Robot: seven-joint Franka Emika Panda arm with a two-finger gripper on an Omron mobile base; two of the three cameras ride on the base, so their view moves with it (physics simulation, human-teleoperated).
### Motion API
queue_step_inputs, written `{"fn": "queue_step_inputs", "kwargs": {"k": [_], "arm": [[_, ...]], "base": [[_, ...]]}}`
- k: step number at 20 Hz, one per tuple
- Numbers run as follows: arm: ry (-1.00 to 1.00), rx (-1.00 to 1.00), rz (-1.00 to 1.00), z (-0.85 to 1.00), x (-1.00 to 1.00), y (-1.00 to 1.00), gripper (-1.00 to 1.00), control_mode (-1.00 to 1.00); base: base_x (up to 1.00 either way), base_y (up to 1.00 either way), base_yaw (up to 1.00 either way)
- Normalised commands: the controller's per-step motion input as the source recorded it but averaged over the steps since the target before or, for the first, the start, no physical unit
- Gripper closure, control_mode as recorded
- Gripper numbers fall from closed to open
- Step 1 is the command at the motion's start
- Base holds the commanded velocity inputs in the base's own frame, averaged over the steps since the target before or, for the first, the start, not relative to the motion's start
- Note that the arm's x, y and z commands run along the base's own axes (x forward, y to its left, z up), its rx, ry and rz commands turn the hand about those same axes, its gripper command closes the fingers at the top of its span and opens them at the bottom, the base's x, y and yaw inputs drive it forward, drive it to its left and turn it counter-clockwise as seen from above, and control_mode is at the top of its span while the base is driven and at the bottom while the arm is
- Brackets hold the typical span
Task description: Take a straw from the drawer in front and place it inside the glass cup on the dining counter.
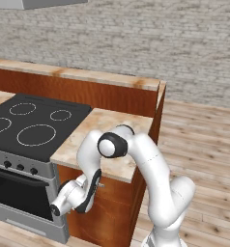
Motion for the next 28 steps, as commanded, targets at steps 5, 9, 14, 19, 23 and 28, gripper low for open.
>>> {"fn": "queue_step_inputs", "kwargs": {"k": [5,9,14,19,23,28], "arm": [[0.0,0.0,0.0,0.0,0.13,-0.11,-1.0,-1.0],[-0.01,0.0,0.0,0.0,0.06,-0.09,-1.0,-1.0],[0.0,0.0,0.0,0.0,0.09,-0.12,1.0,-1.0],[0.0,0.0,0.0,0.0,0.2,-0.11,1.0,-1.0],[-0.04,0.0,0.01,0.0,0.09,-0.3,1.0,-1.0],[-0.05,0.0,0.02,0.0,0.19,-0.34,1.0,-1.0]], "base": [[0.0,0.0,0.0],[0.0,0.0,0.0],[0.0,0.0,0.0],[0.0,0.0,0.0],[0.0,0.0,0.0],[0.0,0.0,0.0]]}}
